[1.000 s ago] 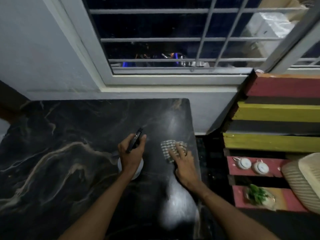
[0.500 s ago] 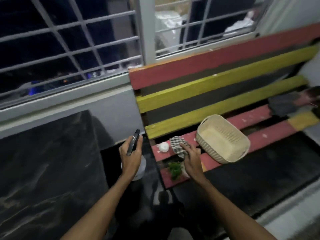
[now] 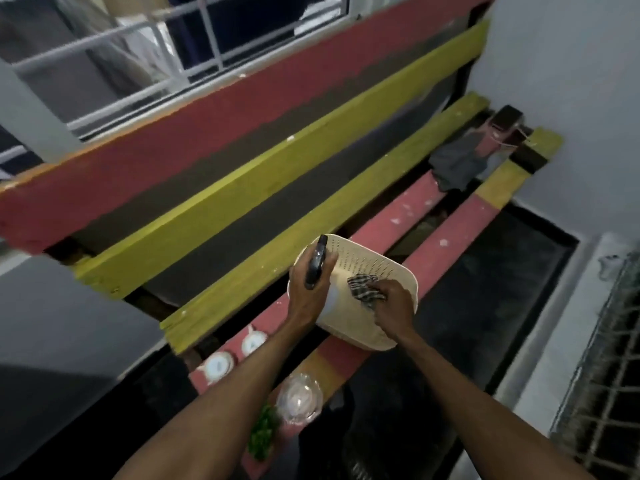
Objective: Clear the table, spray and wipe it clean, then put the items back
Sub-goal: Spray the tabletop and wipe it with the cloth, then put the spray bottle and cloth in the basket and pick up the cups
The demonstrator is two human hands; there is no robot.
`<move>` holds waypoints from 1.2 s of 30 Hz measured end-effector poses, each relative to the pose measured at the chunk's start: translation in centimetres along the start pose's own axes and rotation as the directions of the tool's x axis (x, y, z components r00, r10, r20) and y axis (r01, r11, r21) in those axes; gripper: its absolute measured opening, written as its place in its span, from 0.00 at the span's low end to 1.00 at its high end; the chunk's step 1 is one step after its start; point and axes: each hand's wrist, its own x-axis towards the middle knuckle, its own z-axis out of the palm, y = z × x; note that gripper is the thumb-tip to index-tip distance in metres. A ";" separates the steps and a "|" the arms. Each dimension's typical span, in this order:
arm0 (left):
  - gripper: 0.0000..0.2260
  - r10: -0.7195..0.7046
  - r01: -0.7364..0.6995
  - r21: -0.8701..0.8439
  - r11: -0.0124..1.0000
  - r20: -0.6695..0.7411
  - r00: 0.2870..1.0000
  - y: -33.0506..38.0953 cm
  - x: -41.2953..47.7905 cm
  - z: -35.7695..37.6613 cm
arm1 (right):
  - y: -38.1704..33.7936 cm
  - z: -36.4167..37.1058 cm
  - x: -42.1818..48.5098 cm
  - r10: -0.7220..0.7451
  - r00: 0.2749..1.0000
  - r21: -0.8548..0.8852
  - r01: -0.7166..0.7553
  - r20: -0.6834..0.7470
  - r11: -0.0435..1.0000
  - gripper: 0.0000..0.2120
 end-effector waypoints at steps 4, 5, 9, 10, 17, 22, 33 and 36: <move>0.12 0.025 -0.026 0.043 0.999 0.017 1.000 -3.3 3.0 3.5 | 3.0 1.5 2.6 0.047 0.998 -0.035 -0.046 0.049 0.998 0.15; 0.12 0.032 -0.033 0.039 0.999 0.019 0.999 -4.2 3.5 4.0 | 4.0 2.2 3.3 0.040 0.997 -0.031 -0.038 0.067 0.999 0.15; 0.10 0.041 -0.048 0.056 0.997 0.115 0.992 -8.1 3.4 5.4 | 6.2 4.6 4.9 0.044 0.993 -0.082 -0.035 0.114 0.996 0.15; 0.10 0.018 -0.028 0.062 0.998 0.155 0.988 -9.2 3.2 5.5 | 5.7 4.6 4.8 0.054 0.993 -0.114 -0.042 0.104 0.993 0.15; 0.24 -0.193 0.083 0.271 0.959 0.409 0.892 -13.6 4.2 2.9 | 6.6 6.1 5.3 0.057 0.939 -0.234 0.025 0.338 0.972 0.18; 0.38 -0.333 0.045 0.505 0.862 0.498 0.801 -12.3 5.2 0.5 | 5.5 5.5 5.2 0.062 0.935 -0.255 0.032 0.350 0.966 0.14; 0.24 -0.173 0.114 0.339 0.934 0.149 0.974 -4.6 -1.7 -10.7 | -4.5 4.0 -5.8 -0.188 0.950 -0.147 0.155 -0.248 0.977 0.15; 0.17 -0.183 0.211 0.287 0.934 -0.122 0.976 -5.3 -6.9 -15.4 | -6.7 6.8 -10.3 -0.309 0.924 -0.141 0.283 -0.226 0.949 0.12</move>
